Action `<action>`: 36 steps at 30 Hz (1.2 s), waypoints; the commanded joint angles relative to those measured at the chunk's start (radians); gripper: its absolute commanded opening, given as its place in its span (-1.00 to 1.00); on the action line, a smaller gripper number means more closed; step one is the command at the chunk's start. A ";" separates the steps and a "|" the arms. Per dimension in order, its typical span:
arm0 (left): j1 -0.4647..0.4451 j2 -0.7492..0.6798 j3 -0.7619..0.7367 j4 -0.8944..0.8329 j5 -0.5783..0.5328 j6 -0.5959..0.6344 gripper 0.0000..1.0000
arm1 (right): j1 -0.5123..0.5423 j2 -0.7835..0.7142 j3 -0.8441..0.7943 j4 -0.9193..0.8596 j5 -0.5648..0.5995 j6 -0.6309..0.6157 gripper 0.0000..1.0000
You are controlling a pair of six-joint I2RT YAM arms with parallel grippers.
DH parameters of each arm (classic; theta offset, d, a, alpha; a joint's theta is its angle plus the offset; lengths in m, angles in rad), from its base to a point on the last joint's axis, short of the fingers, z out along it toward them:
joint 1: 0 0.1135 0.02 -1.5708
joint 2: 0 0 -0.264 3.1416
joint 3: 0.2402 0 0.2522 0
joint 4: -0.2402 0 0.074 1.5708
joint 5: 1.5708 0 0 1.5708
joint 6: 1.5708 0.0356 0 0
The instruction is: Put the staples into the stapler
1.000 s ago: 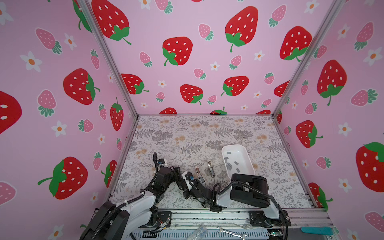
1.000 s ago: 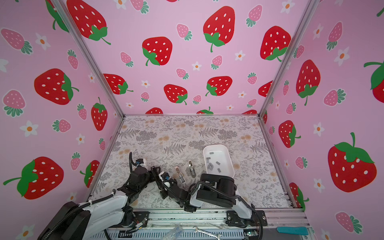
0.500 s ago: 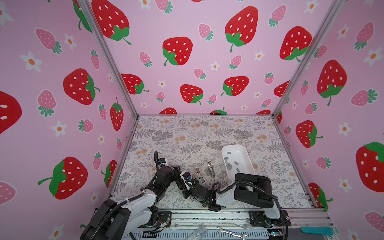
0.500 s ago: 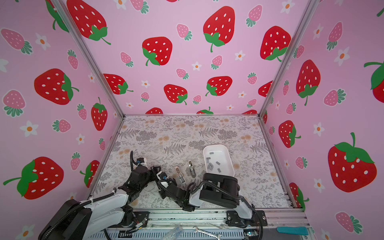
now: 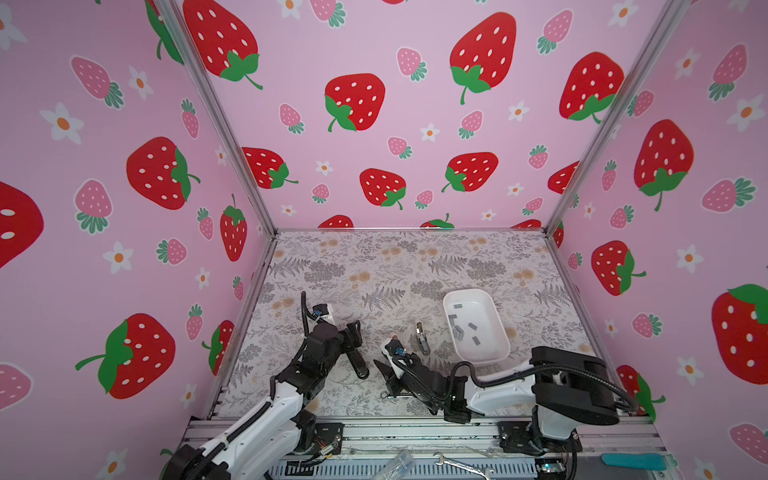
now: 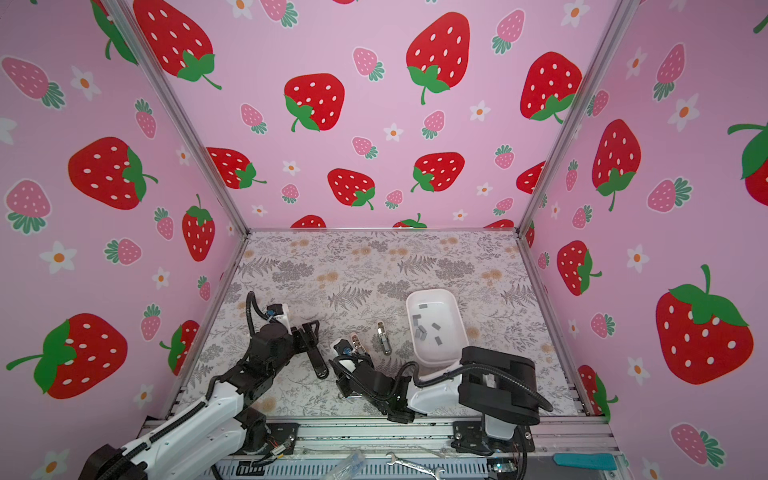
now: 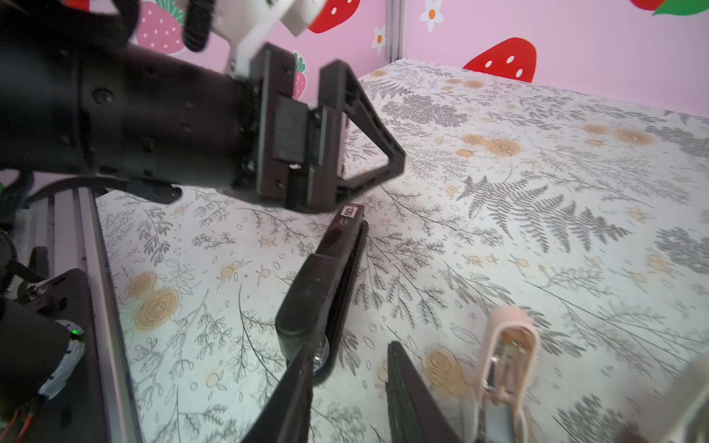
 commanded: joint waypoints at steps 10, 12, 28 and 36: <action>-0.086 -0.099 0.084 -0.082 0.182 0.071 0.70 | -0.068 -0.143 -0.180 -0.122 0.049 0.101 -0.26; -0.131 -0.059 0.094 -0.064 0.180 0.084 0.69 | -0.068 -0.140 -0.198 -0.120 0.030 0.116 -0.26; -0.226 0.180 0.107 0.097 0.161 0.115 0.67 | -0.134 -0.091 -0.261 -0.006 -0.111 0.096 -0.18; -0.225 0.170 0.126 0.060 0.065 0.080 0.66 | -0.139 0.013 -0.174 -0.023 -0.132 0.075 -0.14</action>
